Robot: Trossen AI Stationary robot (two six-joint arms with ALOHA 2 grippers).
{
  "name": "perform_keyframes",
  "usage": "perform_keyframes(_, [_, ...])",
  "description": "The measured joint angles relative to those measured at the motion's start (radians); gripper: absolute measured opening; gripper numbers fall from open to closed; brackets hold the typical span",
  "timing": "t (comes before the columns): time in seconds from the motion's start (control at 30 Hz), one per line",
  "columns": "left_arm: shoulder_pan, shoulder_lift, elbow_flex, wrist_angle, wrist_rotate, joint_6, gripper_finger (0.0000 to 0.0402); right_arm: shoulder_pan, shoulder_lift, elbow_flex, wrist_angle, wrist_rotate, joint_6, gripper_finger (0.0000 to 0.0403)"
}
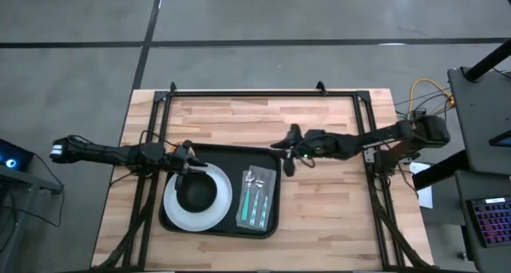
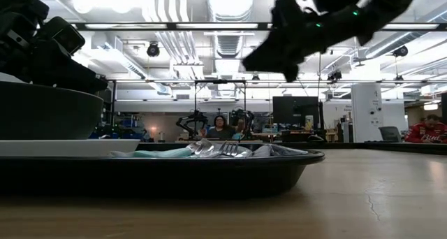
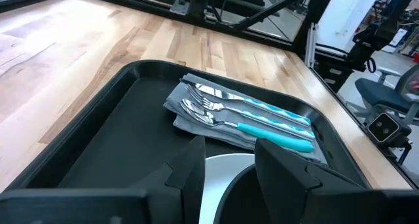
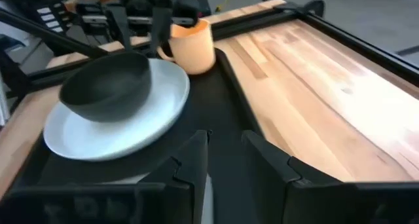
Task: Set up tray
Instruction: Return to Home Position
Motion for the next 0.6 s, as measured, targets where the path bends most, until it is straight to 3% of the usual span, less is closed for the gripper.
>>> perform_keyframes(0.33, [0.0,0.0,0.0,0.0,0.0,0.0,0.0115,-0.003,-0.187,-0.115,-0.004,0.0,0.001,0.0069])
perform_keyframes(0.6, [0.0,0.0,0.0,0.0,0.0,0.0,0.0115,-0.003,-0.207,-0.117,-0.003,-0.001,-0.015,0.0075])
